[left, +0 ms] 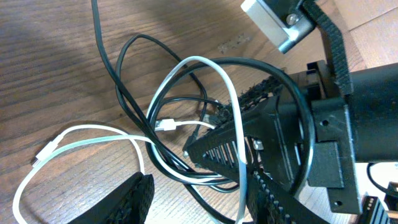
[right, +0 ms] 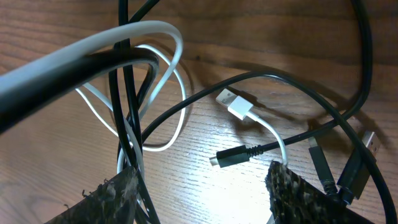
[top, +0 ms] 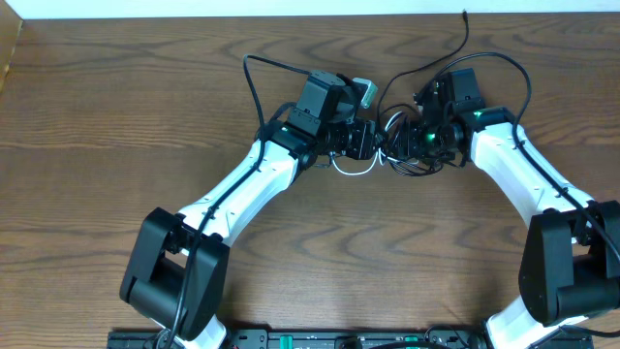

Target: Untangle cables

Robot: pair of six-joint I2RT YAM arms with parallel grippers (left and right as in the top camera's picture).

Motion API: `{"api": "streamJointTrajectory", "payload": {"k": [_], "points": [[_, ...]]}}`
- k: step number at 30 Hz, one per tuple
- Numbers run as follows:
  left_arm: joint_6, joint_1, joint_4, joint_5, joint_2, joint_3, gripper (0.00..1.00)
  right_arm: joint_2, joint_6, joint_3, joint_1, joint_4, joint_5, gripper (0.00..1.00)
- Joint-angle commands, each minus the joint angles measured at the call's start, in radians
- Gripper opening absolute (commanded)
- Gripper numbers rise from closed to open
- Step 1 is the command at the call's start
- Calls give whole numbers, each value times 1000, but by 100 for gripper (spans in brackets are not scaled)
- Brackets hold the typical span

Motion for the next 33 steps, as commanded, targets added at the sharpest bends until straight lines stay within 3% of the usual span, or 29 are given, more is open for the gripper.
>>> {"api": "streamJointTrajectory", "payload": {"k": [1,9,11,13,14,20,33], "points": [[16,-7,3,-15,41,6,51,6,-20,1,-3,3,-3,63],[-18,-55,41,-15,86,6,48,6,-19,1,-2,6,-3,63],[-18,-65,54,-16,87,6,36,6,-19,1,-3,6,-2,63],[-30,-66,70,-16,87,6,12,6,-19,1,-3,6,-2,63],[-52,-63,79,-16,85,6,8,6,-19,1,-3,6,-2,63],[-190,-16,84,-15,19,23,7,6,19,0,-3,7,66,61],[-313,53,65,-16,-313,25,7,6,29,0,-30,84,89,61]]}}
